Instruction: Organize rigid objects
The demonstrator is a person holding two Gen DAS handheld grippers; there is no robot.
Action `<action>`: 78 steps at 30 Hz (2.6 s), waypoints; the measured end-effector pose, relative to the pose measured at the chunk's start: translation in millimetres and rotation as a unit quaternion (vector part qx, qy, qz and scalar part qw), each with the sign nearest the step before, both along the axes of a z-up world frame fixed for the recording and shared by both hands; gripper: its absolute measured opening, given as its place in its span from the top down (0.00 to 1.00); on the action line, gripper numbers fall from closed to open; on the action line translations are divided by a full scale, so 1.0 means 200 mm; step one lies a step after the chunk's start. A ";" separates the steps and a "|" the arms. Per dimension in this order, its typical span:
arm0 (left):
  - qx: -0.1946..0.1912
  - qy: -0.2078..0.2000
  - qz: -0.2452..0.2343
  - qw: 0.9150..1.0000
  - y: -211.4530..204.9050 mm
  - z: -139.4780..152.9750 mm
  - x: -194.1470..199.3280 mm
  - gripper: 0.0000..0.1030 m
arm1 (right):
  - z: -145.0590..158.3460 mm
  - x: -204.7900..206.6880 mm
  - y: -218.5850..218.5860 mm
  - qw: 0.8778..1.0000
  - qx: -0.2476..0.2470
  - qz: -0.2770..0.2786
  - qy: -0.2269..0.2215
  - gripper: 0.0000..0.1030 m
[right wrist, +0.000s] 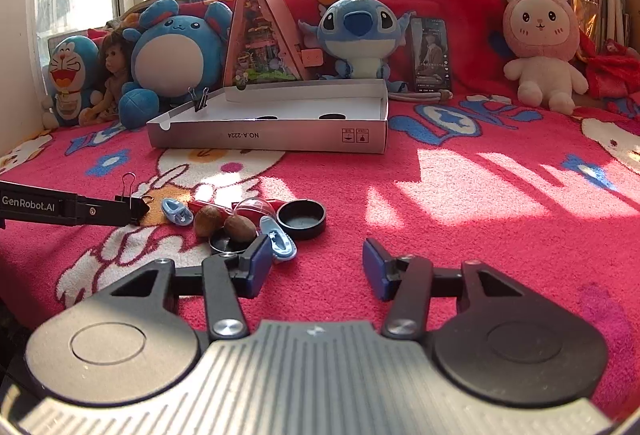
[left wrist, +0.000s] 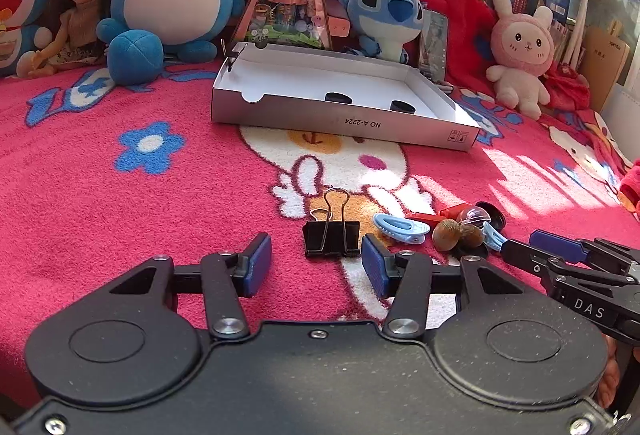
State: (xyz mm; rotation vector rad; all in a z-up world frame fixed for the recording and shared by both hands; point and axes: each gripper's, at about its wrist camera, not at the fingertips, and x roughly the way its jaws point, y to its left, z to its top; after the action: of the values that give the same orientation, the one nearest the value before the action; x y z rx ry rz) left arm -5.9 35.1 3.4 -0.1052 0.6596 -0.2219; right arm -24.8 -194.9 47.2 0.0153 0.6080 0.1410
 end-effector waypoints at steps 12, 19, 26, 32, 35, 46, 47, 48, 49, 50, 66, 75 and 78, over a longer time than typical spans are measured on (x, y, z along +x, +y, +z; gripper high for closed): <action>0.001 -0.002 0.005 1.000 -0.04 -0.01 0.06 0.67 | -0.02 0.05 0.08 1.000 -0.016 0.014 0.004 0.57; 0.003 -0.003 0.003 1.000 -0.05 -0.01 0.06 0.69 | 0.00 0.06 0.06 1.000 -0.028 0.002 0.011 0.60; 0.004 -0.005 0.005 1.000 -0.05 -0.01 0.06 0.69 | 0.01 0.07 -0.05 0.998 -0.024 -0.050 0.020 0.60; 0.003 -0.005 0.006 1.000 -0.05 -0.01 0.06 0.69 | 0.03 0.07 -0.06 0.999 0.023 -0.041 0.019 0.59; 0.002 -0.005 0.009 1.000 -0.05 -0.01 0.06 0.69 | 0.03 0.08 -0.02 0.999 0.029 -0.037 0.017 0.52; 0.001 -0.005 0.017 1.000 -0.07 -0.02 0.08 0.69 | 0.00 0.12 0.04 0.995 0.040 -0.087 0.013 0.37; 0.002 -0.006 0.018 1.000 -0.07 -0.02 0.08 0.69 | 0.00 0.12 0.04 0.995 0.040 -0.088 0.014 0.37; 0.002 -0.005 0.018 1.000 -0.07 -0.02 0.08 0.69 | 0.00 0.12 0.04 0.995 0.040 -0.090 0.014 0.37; 0.001 -0.005 0.018 1.000 -0.07 -0.02 0.08 0.69 | -0.01 0.13 0.05 0.995 0.039 -0.091 0.013 0.37; 0.001 -0.005 0.018 1.000 -0.07 -0.02 0.08 0.69 | -0.01 0.13 0.05 0.995 0.038 -0.092 0.013 0.37; -0.001 -0.002 0.020 1.000 -0.08 -0.03 0.10 0.69 | -0.02 0.12 0.09 0.993 0.039 -0.112 0.009 0.53; -0.016 0.007 0.021 1.000 -0.06 0.00 0.14 0.70 | 0.00 0.11 0.07 0.992 0.030 -0.120 0.004 0.59; -0.014 0.003 0.023 1.000 -0.05 0.02 0.15 0.70 | 0.02 0.11 0.06 0.992 0.024 -0.124 -0.003 0.59</action>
State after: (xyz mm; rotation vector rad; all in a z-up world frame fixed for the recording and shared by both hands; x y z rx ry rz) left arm 24.4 24.1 8.1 -0.1477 0.6599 -0.1864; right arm -2.7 -183.6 50.3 0.1362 0.5923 -0.0849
